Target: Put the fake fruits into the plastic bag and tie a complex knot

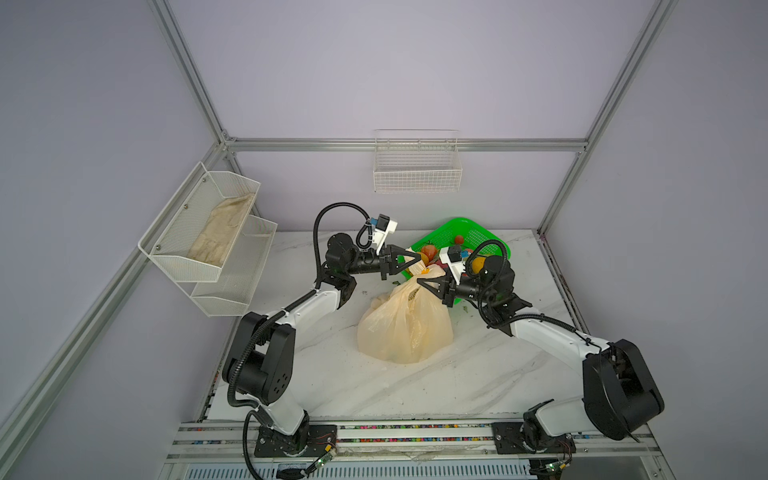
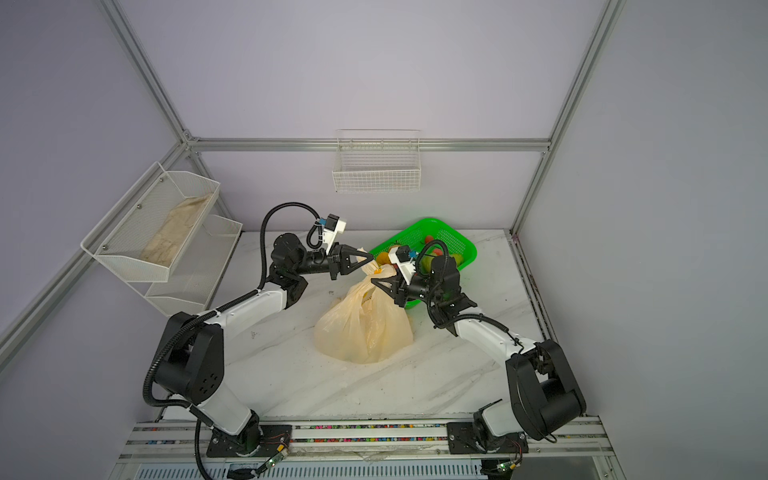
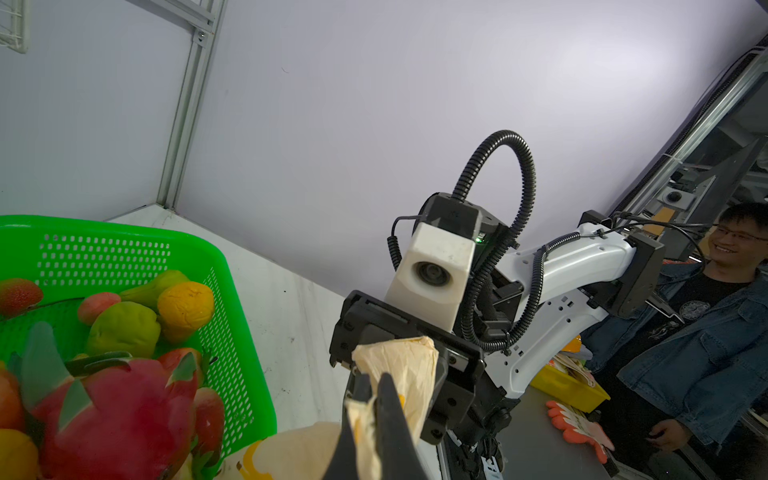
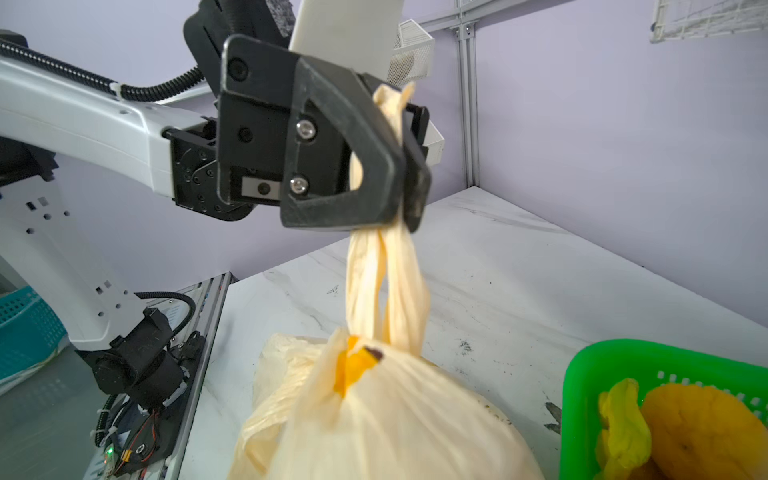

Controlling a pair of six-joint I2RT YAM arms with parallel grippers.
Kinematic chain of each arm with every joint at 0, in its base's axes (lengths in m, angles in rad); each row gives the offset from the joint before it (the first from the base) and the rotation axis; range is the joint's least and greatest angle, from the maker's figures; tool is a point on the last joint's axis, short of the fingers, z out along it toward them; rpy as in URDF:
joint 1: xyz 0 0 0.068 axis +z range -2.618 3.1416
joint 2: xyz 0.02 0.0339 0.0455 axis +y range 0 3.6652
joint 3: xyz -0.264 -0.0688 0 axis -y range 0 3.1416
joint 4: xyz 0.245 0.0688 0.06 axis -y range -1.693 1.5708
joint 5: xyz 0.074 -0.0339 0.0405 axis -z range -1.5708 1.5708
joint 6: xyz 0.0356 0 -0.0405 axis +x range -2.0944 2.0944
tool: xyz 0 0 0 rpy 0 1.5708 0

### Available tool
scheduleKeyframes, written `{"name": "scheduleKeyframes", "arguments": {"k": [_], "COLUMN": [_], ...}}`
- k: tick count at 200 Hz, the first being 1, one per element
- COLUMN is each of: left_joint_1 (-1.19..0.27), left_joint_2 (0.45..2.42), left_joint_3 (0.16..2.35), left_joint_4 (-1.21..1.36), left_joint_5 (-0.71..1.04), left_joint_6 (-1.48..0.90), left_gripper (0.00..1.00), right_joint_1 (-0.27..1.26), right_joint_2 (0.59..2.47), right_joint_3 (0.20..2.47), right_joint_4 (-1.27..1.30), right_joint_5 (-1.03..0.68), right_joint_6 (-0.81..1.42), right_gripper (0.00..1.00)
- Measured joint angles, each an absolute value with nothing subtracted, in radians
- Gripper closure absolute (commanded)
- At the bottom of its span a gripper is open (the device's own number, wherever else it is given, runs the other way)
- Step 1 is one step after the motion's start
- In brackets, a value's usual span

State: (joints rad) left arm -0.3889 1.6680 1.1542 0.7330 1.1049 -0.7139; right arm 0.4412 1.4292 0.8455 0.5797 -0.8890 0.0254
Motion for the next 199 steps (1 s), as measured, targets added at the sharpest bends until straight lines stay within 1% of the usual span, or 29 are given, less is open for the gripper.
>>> {"name": "scheduleKeyframes", "arguments": {"k": [64,199], "left_joint_1": [-0.396,-0.396], "left_joint_2": [1.668,1.668], "left_joint_3": [1.154,1.154], "left_joint_4": [0.731,0.653], "left_joint_5": [1.104,1.093], "left_joint_6": [-0.703,-0.623], "left_gripper": [1.00,1.00], "right_joint_1": [0.441,0.441], "right_joint_2": [1.432,1.459], "right_joint_3": [0.841,0.813], "right_joint_4": [0.579,0.581], "right_joint_5": [-0.830,-0.807], "right_joint_6": [0.037,0.063], "right_gripper": [0.78,0.69]}}
